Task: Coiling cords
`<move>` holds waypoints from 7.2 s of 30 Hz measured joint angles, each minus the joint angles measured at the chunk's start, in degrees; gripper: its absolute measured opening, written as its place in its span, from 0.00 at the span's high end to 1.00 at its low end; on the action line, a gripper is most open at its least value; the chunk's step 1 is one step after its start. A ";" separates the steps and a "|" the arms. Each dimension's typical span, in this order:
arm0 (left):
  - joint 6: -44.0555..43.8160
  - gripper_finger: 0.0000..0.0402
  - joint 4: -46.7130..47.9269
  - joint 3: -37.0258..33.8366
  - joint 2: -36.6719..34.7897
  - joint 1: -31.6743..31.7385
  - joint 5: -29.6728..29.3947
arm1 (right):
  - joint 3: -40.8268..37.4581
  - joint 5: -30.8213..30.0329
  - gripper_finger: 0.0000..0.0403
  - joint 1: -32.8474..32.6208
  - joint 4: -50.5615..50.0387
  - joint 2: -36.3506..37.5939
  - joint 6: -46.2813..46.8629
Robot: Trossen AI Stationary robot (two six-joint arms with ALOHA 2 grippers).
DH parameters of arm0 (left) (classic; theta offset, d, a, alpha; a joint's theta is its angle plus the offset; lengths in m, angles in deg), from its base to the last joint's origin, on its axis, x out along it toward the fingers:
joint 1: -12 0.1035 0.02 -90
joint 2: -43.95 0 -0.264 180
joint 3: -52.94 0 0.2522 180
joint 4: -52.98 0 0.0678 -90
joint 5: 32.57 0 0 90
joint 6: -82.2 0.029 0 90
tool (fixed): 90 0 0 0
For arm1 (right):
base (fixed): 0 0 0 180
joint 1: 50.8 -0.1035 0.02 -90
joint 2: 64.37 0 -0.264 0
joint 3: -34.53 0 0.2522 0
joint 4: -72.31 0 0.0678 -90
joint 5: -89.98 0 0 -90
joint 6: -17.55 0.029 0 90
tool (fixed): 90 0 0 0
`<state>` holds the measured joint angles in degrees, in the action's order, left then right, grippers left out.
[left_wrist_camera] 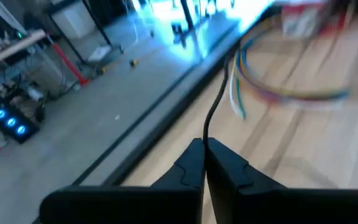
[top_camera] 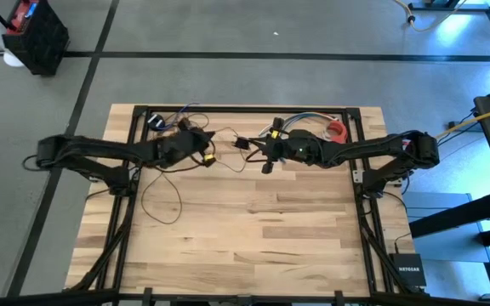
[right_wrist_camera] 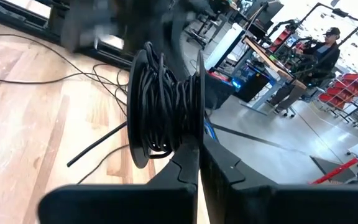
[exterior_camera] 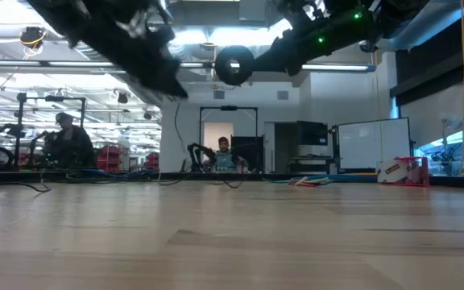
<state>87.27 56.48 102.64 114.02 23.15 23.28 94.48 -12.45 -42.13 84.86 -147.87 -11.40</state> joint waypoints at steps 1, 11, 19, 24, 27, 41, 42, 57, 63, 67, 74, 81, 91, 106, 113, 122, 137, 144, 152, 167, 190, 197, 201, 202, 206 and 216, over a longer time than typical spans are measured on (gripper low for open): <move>-0.01 0.99 0.19 0.00 -2.04 -0.28 0.00 | 0.00 0.01 0.98 -0.02 -0.09 -0.08 -0.05; -3.58 1.00 -2.18 0.04 -10.82 -3.28 7.43 | 1.44 -7.70 0.98 0.87 0.26 -4.25 -1.62; -4.79 1.00 -11.02 0.04 -5.50 -7.86 8.39 | 5.22 -12.92 0.98 1.53 0.68 -9.94 1.49; -4.87 0.99 -18.90 0.04 0.42 -9.48 8.46 | 7.09 -12.03 0.98 1.46 0.74 -11.76 4.31; -4.90 1.00 -22.18 0.37 4.37 -10.09 8.50 | 7.45 -11.87 0.98 1.46 0.62 -12.55 5.57; -3.35 0.99 -23.62 6.86 19.96 -10.17 7.74 | 7.45 -3.66 0.98 1.46 3.37 -11.93 11.50; -3.39 0.99 -23.47 6.86 20.43 -9.90 7.56 | 7.45 -2.67 0.98 1.46 3.37 -11.52 12.25; -0.64 0.98 -14.09 7.08 20.91 -8.17 2.19 | 7.24 1.43 0.98 -2.39 -6.64 -0.51 14.28; 0.97 0.98 -9.41 7.02 18.96 -8.17 0.63 | 7.26 -0.15 0.98 -3.79 -12.14 3.51 12.17; 1.67 0.98 -7.75 6.97 18.63 -8.15 0.47 | 7.26 -0.08 0.98 -4.45 -12.95 4.93 12.13; 2.46 0.98 -4.27 6.88 18.65 -7.98 0.28 | 7.26 -0.10 0.98 -6.10 -13.37 6.63 10.98; 2.51 0.98 -0.86 6.86 18.68 -6.99 -0.10 | 7.37 -0.07 0.98 -6.92 -16.23 9.01 10.67; 4.06 0.99 1.87 6.58 9.44 -4.41 -4.17 | 7.69 2.54 0.98 -6.86 -19.80 7.91 7.70; -1.08 1.00 2.48 6.64 -10.53 -3.46 3.69 | 11.71 -11.43 0.98 -4.03 -18.09 -4.61 2.20; -4.67 0.99 -0.56 6.64 -5.48 -6.52 6.69 | 14.32 -17.99 0.98 -1.20 -16.03 -11.23 6.37; -4.05 0.99 -14.85 6.78 6.89 -8.96 7.19 | 14.23 -14.50 0.98 -1.11 -10.50 -12.82 10.64; -3.18 0.99 -18.94 6.87 16.51 -8.66 6.38 | 14.01 -8.58 0.98 -1.25 -7.51 -9.46 15.27; -3.16 0.99 -19.17 7.04 16.66 -7.57 6.54 | 13.97 -3.54 0.98 -1.18 -9.90 -5.77 16.55; -3.27 0.99 -16.27 7.02 16.67 -6.20 6.84 | 13.92 -2.93 0.98 -1.14 -10.42 -2.69 15.02; -3.08 0.99 -15.72 6.80 16.86 -6.16 6.82 | 14.03 -1.43 0.98 -1.20 -11.10 6.47 13.88; 1.92 1.00 -1.75 6.60 -2.96 2.50 1.20 | 14.43 -0.47 0.98 -1.14 -26.10 4.91 12.85; -1.53 1.00 -1.82 6.64 -9.00 0.20 6.20 | 14.33 -4.66 0.98 -0.36 -21.63 -1.83 12.22; -2.75 1.00 -2.04 6.64 -8.91 -1.79 6.67 | 14.27 -6.31 0.98 0.85 -16.89 -5.60 12.70; -3.08 1.00 -2.18 6.66 -8.55 -2.17 6.69 | 14.27 -7.24 0.98 1.14 -15.85 -6.37 12.73; -4.55 1.00 -2.13 6.67 -6.89 -3.80 6.74 | 14.23 -10.11 0.98 2.25 -13.23 -8.61 12.91; -6.31 1.00 -10.84 6.75 2.23 -4.91 7.04 | 14.14 -9.23 0.98 2.64 -7.35 -9.40 13.31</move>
<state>80.96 45.64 109.40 116.26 18.24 30.31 108.62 -21.68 -39.49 77.51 -157.27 1.91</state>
